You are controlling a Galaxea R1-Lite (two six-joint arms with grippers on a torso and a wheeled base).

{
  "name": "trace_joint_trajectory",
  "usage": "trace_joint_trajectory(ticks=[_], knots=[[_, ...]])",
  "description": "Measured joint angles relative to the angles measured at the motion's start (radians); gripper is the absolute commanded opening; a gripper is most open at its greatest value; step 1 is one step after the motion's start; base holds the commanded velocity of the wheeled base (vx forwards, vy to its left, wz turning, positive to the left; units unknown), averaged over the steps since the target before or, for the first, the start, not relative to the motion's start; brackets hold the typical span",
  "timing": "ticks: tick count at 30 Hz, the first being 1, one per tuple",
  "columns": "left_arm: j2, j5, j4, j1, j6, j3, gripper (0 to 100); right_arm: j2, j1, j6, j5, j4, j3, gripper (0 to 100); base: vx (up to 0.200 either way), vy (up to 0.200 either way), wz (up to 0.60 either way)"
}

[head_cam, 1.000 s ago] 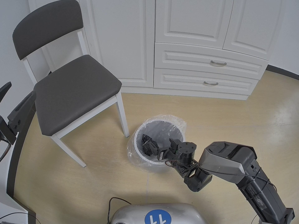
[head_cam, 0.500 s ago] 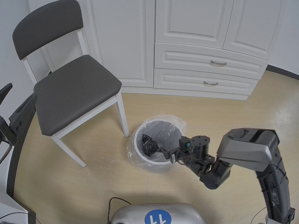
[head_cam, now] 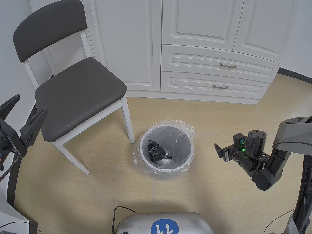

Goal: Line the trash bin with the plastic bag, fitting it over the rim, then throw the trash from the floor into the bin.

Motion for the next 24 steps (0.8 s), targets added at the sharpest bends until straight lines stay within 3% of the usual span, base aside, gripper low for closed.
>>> trace_joint_trajectory(ticks=[3,10,20,24], knots=[[0.017,0.001,-0.004,0.023,0.005,0.007,100,-0.029,-0.053,0.074,-0.003,-0.086,0.086,100,0.000,0.000,0.00],[0.052,0.002,-0.016,0.131,0.040,0.015,100,-0.191,-0.108,0.216,-0.005,-0.126,0.245,100,0.000,0.000,0.00],[-0.015,0.002,-0.040,0.256,0.057,0.040,100,-0.624,-0.073,0.271,-0.057,-0.130,0.372,100,0.000,0.000,0.00],[-0.069,0.001,-0.042,0.279,0.059,0.045,100,-0.805,-0.054,0.264,-0.083,-0.057,0.386,100,0.000,0.000,0.00]])
